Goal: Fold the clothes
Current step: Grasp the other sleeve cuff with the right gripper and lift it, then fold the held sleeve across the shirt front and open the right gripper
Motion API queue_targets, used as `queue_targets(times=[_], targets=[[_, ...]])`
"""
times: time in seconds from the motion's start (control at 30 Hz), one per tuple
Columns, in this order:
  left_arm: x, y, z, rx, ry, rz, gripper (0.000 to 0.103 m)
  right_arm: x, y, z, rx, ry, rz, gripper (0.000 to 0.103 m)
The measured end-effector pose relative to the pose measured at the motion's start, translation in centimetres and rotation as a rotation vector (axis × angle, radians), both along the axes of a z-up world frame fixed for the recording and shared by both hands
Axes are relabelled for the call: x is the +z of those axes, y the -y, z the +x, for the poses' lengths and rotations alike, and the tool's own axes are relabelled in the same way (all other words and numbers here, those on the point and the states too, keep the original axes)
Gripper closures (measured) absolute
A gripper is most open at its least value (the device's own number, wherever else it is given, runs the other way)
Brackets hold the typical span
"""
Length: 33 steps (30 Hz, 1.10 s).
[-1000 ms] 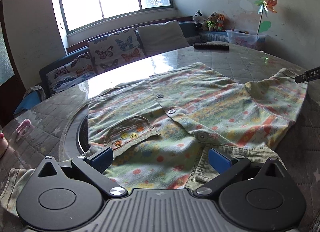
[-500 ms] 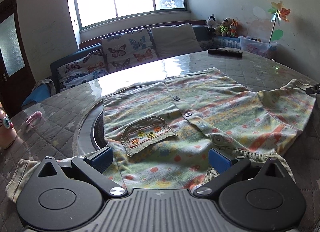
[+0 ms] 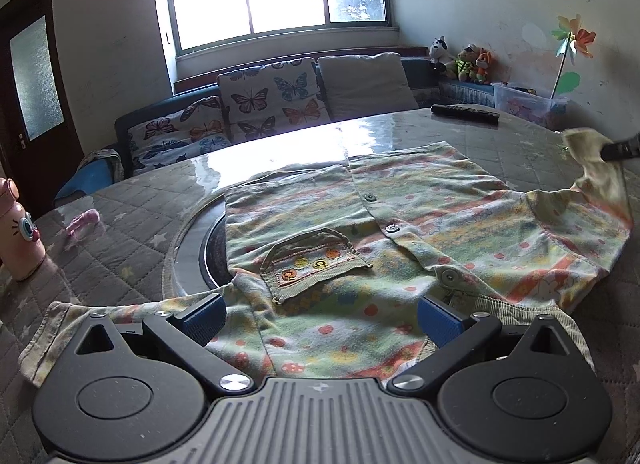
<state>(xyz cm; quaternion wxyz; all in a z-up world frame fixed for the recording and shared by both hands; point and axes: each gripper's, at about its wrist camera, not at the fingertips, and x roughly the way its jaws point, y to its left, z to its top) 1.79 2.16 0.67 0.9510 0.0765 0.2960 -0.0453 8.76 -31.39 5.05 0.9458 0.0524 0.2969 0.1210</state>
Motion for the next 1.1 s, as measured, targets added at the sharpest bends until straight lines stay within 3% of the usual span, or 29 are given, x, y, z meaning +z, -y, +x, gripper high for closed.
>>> queue_targets(times=[0.27, 0.5, 0.6, 0.7, 0.83, 0.93, 1.1], targets=[[-0.2, -0.8, -0.7, 0.015, 0.003, -0.023, 0.000, 3.3, -9.3, 0.9, 0.301, 0.015, 0.073, 0.095], [-0.3, -1.3, -1.0, 0.028, 0.007, -0.043, 0.000, 4.1, -16.0, 1.1, 0.458, 0.029, 0.086, 0.094], [-0.4, -1.4, -0.9, 0.031, 0.002, -0.047, 0.000, 4.5, -18.7, 1.1, 0.521, 0.034, 0.091, 0.086], [-0.5, -1.5, -0.9, 0.031, 0.001, -0.045, 0.000, 4.3, -18.6, 1.0, 0.529, 0.034, 0.081, 0.083], [-0.5, -1.8, -0.7, 0.037, 0.003, -0.046, 0.000, 2.8, -16.5, 0.9, 0.476, 0.004, 0.010, 0.068], [-0.5, -1.8, -0.4, 0.041, 0.000, -0.048, 0.000, 0.4, -14.4, 0.8, 0.409, -0.052, -0.090, 0.061], [-0.6, -1.4, 0.2, 0.037, -0.005, -0.042, 0.000, -2.9, -12.0, 0.3, 0.355, -0.115, -0.164, 0.054]])
